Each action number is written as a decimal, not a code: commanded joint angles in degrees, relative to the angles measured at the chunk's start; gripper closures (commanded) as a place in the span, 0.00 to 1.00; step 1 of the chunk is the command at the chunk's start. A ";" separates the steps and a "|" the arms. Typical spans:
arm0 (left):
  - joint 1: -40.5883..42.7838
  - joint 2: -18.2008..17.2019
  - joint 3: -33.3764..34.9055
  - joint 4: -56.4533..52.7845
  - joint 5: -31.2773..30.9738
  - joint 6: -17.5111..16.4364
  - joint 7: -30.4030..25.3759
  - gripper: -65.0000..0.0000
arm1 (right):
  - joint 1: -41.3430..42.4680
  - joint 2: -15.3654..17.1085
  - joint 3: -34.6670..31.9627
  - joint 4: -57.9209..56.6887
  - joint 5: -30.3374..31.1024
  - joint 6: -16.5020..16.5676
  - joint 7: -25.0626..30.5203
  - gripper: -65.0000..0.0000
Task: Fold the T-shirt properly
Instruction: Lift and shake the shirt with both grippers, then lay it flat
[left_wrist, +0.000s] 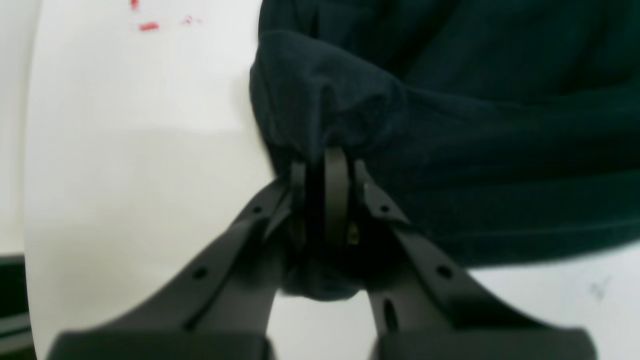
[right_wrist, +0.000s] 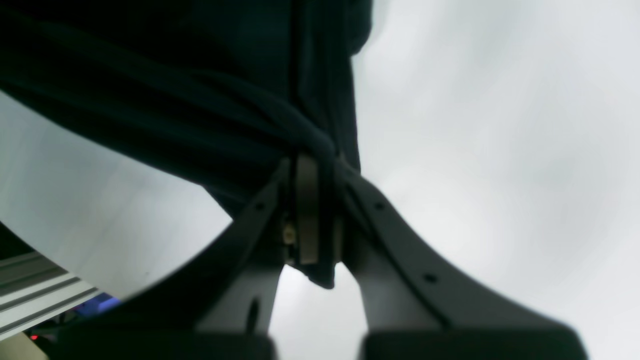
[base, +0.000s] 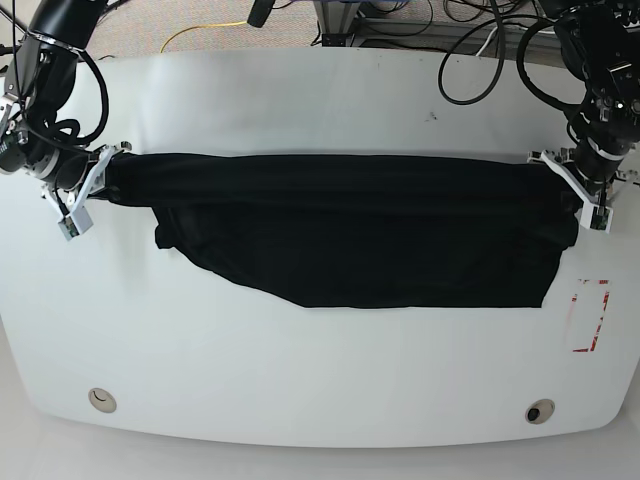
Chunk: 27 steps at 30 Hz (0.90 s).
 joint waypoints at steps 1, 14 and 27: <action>-3.89 -0.99 -0.38 1.73 0.51 0.54 -1.75 1.00 | 4.73 1.73 0.47 0.78 -0.95 -0.10 1.10 1.00; -30.79 -1.34 6.31 -0.21 1.13 0.81 -0.61 1.00 | 34.44 8.23 -13.77 -14.87 -4.29 -0.10 1.36 1.00; -60.59 -1.95 9.65 -1.79 1.74 0.89 5.37 1.00 | 70.93 15.26 -33.29 -19.88 -4.20 -0.10 1.18 1.00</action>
